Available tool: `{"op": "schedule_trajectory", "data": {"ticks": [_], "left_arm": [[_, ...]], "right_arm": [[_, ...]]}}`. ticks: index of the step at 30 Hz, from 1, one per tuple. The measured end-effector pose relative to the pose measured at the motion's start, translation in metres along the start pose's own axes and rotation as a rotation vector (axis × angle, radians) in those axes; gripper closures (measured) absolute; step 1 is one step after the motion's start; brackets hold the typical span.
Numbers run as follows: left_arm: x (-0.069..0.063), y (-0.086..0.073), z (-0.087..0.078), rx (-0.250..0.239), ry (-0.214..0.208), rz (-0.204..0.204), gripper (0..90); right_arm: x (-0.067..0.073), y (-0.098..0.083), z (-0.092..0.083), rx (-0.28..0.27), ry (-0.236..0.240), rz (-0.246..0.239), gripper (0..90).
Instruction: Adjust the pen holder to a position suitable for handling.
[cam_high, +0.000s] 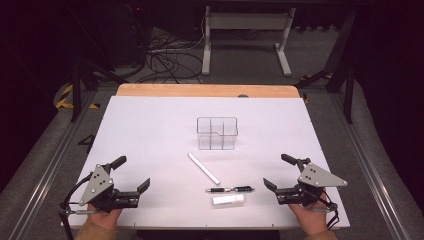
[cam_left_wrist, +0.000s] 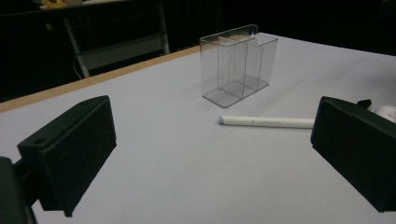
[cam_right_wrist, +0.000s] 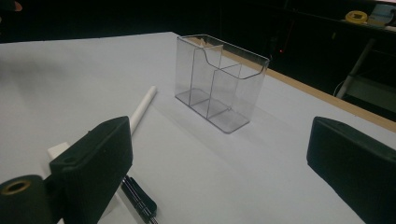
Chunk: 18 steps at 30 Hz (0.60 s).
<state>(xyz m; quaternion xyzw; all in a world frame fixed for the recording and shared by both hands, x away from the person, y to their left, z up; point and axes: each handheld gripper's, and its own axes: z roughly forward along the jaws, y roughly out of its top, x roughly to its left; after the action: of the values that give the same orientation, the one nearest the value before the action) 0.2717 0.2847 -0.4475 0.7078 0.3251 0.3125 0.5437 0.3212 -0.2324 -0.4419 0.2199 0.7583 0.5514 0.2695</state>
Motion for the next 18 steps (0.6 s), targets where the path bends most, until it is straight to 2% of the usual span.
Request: {"op": "schedule_trajectory", "data": {"ticks": [10,18], "left_arm": [[-0.002,0.000,0.000,-0.002,0.004,0.003,1.0],[-0.001,0.000,0.000,0.002,0.004,0.010,1.0]], "right_arm": [[-0.001,0.004,0.004,0.014,0.021,0.012,8.3],[0.001,0.013,0.014,0.026,0.045,-0.012,7.9]]}}
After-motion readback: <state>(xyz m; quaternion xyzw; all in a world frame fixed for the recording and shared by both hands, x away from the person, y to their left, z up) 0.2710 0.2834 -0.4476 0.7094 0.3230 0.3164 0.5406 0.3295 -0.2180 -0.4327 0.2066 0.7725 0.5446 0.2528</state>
